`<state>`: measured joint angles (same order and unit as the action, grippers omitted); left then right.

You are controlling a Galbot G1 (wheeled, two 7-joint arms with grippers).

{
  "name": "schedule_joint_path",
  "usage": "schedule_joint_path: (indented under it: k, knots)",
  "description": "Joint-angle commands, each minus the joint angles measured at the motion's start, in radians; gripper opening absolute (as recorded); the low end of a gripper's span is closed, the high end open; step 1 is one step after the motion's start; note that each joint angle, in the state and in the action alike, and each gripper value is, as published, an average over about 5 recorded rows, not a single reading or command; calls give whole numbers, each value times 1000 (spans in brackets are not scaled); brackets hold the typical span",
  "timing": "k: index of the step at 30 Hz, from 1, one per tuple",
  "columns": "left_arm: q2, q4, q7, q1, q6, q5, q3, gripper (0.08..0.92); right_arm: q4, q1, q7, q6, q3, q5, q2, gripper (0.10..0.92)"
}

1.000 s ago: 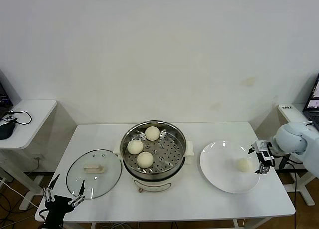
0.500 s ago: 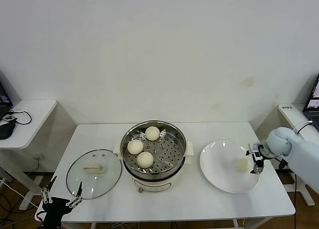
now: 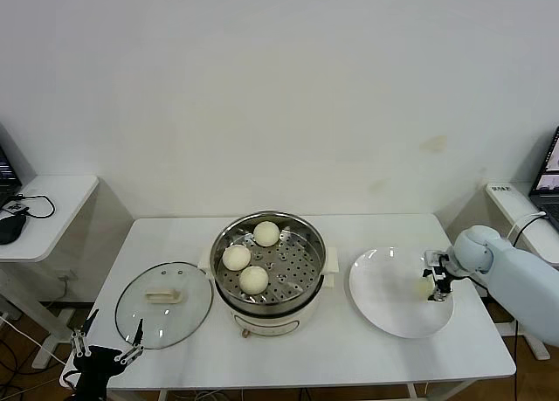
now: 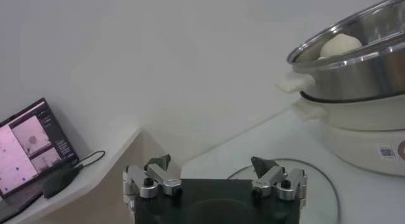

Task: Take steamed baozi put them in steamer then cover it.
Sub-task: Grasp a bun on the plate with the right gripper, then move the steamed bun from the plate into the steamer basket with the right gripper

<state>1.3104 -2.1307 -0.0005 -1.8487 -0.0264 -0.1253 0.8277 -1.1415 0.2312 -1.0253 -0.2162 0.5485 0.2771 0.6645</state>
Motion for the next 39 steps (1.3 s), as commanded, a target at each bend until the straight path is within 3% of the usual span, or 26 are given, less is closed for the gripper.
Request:
schedule_joint_path:
  k: [1, 20, 29, 39]
  knots:
    - [0, -3, 0, -2, -1, 0, 2, 823, -15, -40, -15, -8, 18, -19, -12, 598]
    - [0, -31, 0, 1, -1, -5, -22, 823, -430, -603, -52, -157, 412, -374, -202, 585]
    - [-4, -34, 0, 9, -2, -4, -30, 823, -534, -966, 18, -265, 662, -596, -51, 593]
    - [-3, -28, -1, 12, -4, -4, -33, 823, -555, -971, 166, -418, 680, -835, 184, 602]
